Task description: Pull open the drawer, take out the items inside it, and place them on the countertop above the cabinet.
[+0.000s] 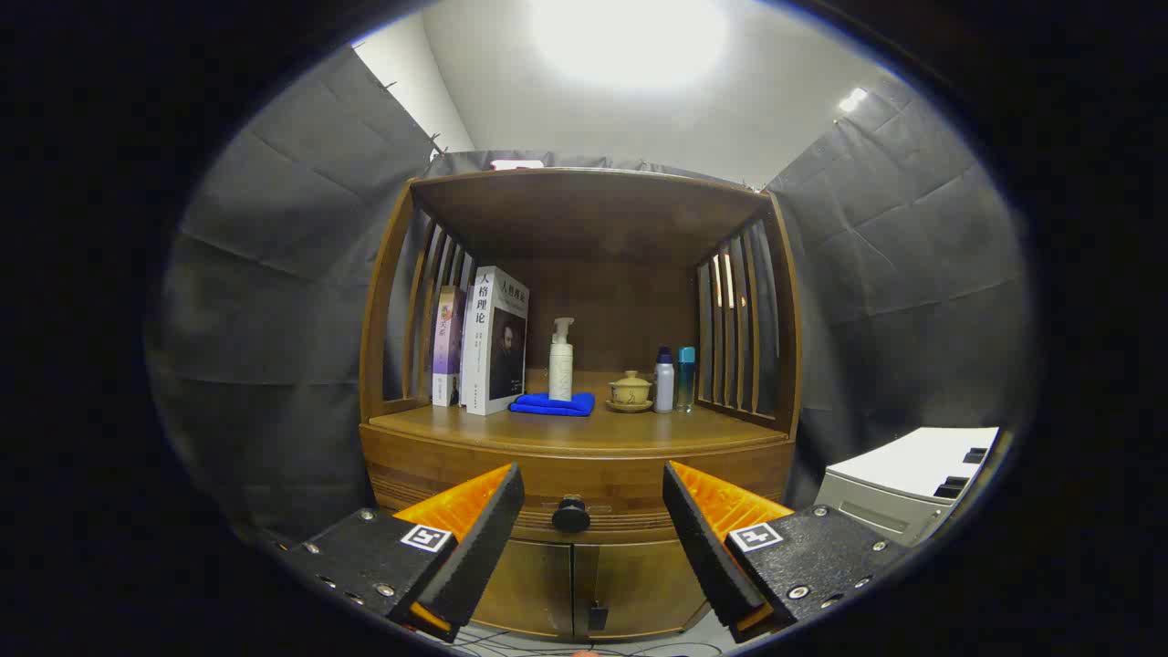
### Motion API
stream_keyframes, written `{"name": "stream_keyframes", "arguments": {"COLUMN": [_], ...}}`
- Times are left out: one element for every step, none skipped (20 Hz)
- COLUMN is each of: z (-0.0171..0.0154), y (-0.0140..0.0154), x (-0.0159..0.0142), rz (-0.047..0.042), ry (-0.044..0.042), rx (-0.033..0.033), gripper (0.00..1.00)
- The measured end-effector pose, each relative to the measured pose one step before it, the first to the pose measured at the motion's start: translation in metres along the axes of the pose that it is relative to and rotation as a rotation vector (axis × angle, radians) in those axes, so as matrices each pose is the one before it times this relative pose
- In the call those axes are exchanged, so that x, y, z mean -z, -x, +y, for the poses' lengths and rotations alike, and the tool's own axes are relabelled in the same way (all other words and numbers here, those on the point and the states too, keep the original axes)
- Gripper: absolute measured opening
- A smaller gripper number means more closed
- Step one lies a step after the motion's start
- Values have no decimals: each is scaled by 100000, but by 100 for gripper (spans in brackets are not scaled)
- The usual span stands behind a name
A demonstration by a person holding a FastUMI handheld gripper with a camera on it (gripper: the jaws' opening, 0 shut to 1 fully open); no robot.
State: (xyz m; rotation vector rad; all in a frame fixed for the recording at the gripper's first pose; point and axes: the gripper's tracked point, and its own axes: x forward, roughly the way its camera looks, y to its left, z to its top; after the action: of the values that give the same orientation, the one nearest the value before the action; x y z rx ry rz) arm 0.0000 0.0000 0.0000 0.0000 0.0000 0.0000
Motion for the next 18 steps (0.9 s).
{"name": "stream_keyframes", "arguments": {"z": [29, 61, 52, 34, 22, -6, -38, -39, -8, 24, -10, -31, -71, -35, -57, -87, -84, -375], "y": [36, -30, 1, 11, -27, 78, 7, -9, -35, -28, -27, 30, 98, -40, -44, -23, 5, -126], "x": [148, 12, -10, -153, -64, -27, -13, 29, 30, 61, -56, 54, -39, -59, 64, 84, 76, -18], "rz": [447, 161, -76, -394, -348, -268, -72, 62, 98, 114, 46, 158, -18, -7, 230, 334, 356, 569], "ry": [8, -20, -10, -57, -101, -16, 99, 100, 66, 50, 143, 55, 201, 590, 814, 829, 860, 1068], "rx": [-220, -190, -235, -149, -42, 50, 128, 113, 186, 54, 177, 130, 270, 184, 455, 270, 580, 1304], "gripper": [95, 95, 95, 95, 95, 95, 95, 95, 95, 95, 95, 95, 95, 95, 95, 95, 95, 95]}}
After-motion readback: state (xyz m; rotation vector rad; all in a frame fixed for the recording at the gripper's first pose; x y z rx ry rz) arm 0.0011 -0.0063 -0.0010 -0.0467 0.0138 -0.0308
